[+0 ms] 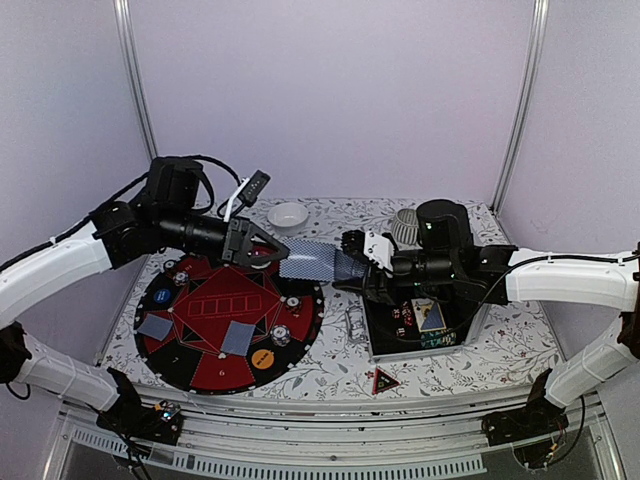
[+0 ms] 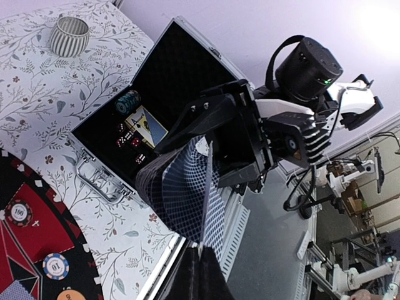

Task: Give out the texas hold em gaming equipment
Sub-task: Pick up the poker card from the face-down deck piles, then distribute the poker card in the big blind area.

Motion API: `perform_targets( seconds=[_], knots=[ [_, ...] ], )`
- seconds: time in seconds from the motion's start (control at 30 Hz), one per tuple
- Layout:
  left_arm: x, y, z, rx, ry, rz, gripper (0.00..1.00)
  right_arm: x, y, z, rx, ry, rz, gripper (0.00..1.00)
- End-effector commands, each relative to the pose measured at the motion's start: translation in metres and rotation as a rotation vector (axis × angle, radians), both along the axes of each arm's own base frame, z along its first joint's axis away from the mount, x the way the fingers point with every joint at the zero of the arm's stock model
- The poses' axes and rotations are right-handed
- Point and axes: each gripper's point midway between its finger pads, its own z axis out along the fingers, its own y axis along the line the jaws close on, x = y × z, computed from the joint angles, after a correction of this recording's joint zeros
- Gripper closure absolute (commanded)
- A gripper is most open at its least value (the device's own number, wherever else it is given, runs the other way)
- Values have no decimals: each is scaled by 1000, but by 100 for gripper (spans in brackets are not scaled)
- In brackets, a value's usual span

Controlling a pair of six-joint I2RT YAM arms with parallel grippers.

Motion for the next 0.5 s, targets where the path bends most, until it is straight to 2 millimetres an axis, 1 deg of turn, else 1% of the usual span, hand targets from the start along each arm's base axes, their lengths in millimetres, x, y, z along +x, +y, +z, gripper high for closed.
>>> perform_targets(
  seconds=[0.0,0.2,0.27,0.33,0.4,0.43,0.47],
  knots=[
    [-2,2,14,-55,-29,-16,100,1,3,18,36,-37,-1,57],
    [2,13,27,-102,-51,15,100,2,3,16,33,-35,-5,57],
    [7,20,34,-126,-54,46,100,2,3,16,32,-35,-5,57],
    [16,32,40,-152,-54,100,100,1,3,16,30,-33,-5,57],
    [29,51,43,-168,-47,197,100,1,2,15,28,-32,-5,57],
    [52,88,36,-172,-5,386,100,1,2,15,28,-32,-6,57],
    [60,104,29,-169,15,468,100,1,2,15,28,-31,-5,57]
  ],
)
